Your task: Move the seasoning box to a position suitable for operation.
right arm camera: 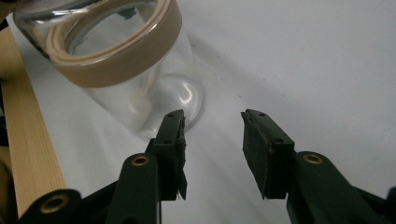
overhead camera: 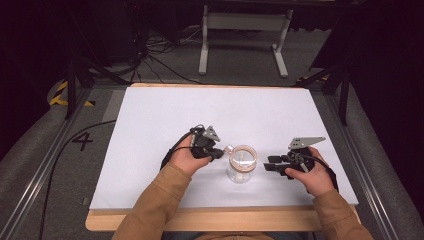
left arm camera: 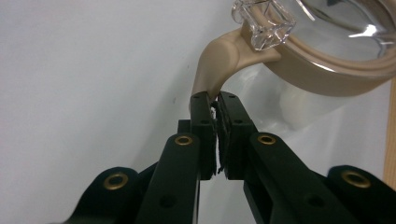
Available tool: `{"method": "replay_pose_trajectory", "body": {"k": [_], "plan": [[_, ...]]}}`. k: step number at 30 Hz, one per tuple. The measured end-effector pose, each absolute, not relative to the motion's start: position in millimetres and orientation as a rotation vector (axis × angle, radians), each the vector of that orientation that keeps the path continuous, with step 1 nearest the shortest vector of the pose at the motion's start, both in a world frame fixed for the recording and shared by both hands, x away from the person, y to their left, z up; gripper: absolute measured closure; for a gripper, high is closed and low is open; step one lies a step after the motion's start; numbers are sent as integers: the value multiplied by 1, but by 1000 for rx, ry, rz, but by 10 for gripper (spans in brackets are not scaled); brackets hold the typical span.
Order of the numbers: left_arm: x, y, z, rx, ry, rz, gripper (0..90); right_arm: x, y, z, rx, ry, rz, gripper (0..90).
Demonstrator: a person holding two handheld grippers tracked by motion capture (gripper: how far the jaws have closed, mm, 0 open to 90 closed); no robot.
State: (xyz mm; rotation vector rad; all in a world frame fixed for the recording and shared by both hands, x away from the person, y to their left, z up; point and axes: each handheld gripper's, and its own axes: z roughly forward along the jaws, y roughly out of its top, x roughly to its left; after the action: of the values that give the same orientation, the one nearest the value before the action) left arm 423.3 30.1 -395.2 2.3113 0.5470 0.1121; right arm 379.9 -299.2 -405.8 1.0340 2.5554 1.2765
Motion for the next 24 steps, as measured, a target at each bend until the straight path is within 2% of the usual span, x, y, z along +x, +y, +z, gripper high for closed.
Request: {"method": "replay_pose_trajectory", "body": {"k": [19,22,24], "plan": [[442,19,-400,2264,561,133,865,360,-309,-410,1082,2525,1250,622],[440,21,-396,2264,557,140,864,361,-306,-411,1052,2536,1241,674],[437,24,-393,2265,559,136,878,361,-304,-409,1036,2534,1226,754]]}}
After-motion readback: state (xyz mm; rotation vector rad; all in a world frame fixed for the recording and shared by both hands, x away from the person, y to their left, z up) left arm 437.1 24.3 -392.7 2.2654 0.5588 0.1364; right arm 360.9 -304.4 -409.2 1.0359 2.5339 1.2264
